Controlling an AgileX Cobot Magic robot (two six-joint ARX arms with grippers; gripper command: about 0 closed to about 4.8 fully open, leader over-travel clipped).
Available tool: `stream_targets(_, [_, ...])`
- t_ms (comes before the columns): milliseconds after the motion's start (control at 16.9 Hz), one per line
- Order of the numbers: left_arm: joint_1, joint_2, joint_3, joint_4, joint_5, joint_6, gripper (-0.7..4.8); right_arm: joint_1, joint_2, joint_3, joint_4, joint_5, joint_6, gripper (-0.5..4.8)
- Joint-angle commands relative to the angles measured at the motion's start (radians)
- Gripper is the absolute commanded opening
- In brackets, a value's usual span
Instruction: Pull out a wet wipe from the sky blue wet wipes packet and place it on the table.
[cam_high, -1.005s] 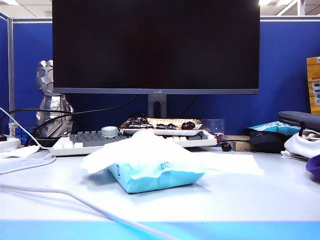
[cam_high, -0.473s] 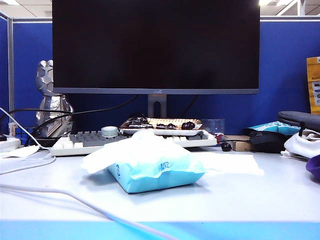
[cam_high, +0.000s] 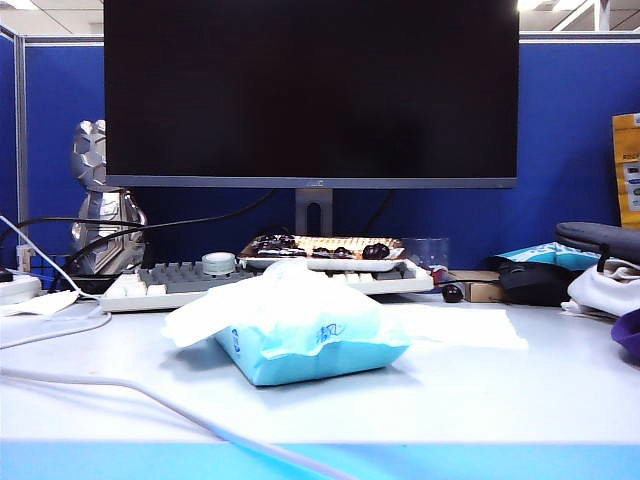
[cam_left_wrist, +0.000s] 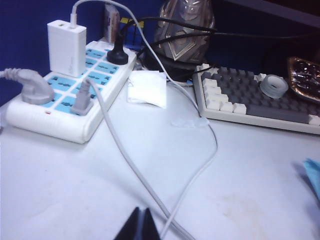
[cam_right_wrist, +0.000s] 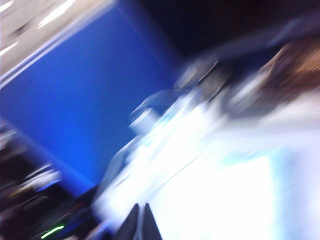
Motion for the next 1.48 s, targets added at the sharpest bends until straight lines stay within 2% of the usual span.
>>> stream_targets(59, [0.0,-0.003,-0.002,0.004,0.001,0.004,-0.03,0.067,0.126,0.031,0.164,-0.041,0.186,0.0])
stream_targets(177, [0.0,-0.003,-0.002,0.004,0.001,0.004,-0.03,0.115,0.222,0.032,0.196,-0.021,0.106,-0.01])
stream_targets(296, [0.0,-0.003,-0.002,0.004,0.001,0.004,-0.03,0.214,0.346,0.052,0.121,0.038,-0.033,-0.01])
stream_targets(355, [0.0,-0.003,-0.002,0.004,0.001,0.004,-0.03,0.269,0.399,0.087,0.027,0.129,-0.125,-0.01])
stream_targets(473, [0.0,-0.003,-0.002,0.005,0.002,0.004,-0.03,0.392,0.529,0.208,-0.177,0.387,-0.327,-0.01])
stream_targets(591, [0.0,-0.003,-0.002,0.004,0.002,0.004,-0.03,0.456,0.655,0.335,-0.271,0.494,-0.434,0.02])
stream_targets(650, [0.0,-0.003,-0.002,0.004,0.001,0.004,-0.03,0.468,0.71,0.387,-0.294,0.517,-0.45,0.42])
stream_targets(710, [0.0,-0.003,-0.002,0.004,0.002,0.004,-0.03,0.471,0.747,0.421,-0.307,0.528,-0.452,1.07])
stream_targets(769, [0.0,-0.003,-0.002,0.004,0.002,0.004,-0.03,0.47,0.798,0.47,-0.332,0.531,-0.46,2.07])
stream_targets(1005, [0.0,-0.003,-0.002,0.004,0.001,0.004,-0.03,0.464,0.941,0.607,-0.41,0.546,-0.526,2.11])
stream_targets(1183, [0.0,-0.003,-0.002,0.004,0.001,0.004,-0.03,0.466,0.953,0.622,-0.486,0.613,-0.615,2.11])
stream_targets(1478, [0.0,-0.003,-0.002,0.004,0.001,0.004,-0.03,0.463,0.962,0.623,-0.505,0.636,-0.684,1.97])
